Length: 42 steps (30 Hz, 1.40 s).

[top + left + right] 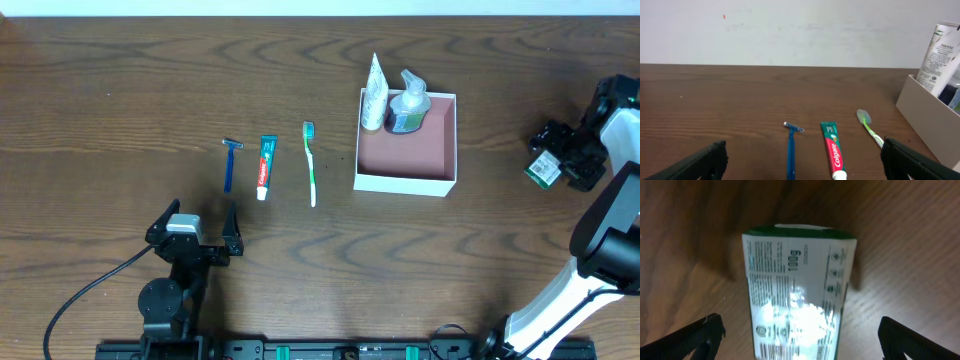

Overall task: Pack container
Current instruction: 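Move the right gripper to the green soap box and grasp it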

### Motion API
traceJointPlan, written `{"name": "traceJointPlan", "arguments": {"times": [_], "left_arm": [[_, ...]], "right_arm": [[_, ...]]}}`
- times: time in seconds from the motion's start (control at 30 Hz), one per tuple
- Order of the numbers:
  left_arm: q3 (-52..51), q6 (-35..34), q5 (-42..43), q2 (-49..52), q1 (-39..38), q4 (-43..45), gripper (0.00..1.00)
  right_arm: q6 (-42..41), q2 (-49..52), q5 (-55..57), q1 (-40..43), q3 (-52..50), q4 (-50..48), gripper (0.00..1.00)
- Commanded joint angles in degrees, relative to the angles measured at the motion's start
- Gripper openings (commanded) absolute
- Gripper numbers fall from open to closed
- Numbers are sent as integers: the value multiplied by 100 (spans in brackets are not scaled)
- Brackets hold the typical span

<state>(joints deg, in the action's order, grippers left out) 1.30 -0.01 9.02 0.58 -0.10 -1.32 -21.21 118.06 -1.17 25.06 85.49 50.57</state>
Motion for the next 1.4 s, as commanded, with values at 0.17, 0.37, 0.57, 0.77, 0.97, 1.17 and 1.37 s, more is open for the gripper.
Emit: {"name": "traceJointPlan", "arguments": {"times": [0.17, 0.37, 0.57, 0.77, 0.97, 1.17, 1.37], "left_arm": [[-107, 33, 83, -35, 20, -181, 98], [-107, 33, 83, -35, 20, -181, 98], [-107, 35, 83, -35, 20, -181, 98], [-107, 33, 83, -35, 20, -181, 98], [-107, 35, 83, -35, 20, -181, 98], [-107, 35, 83, -35, 20, -181, 98], [-107, 35, 83, -35, 20, -181, 98]], "right_arm": [[157, 13, -33, 17, -181, -238, 89], [157, 17, -33, 17, -249, -310, 87], [157, 17, -33, 15, -463, -492, 85], [155, 17, 111, 17, -516, -538, 77], [155, 17, 111, 15, -516, -542, 58], [155, 17, 109, 17, -514, -691, 40], [155, -39, 35, 15, -190, -485, 40]]}}
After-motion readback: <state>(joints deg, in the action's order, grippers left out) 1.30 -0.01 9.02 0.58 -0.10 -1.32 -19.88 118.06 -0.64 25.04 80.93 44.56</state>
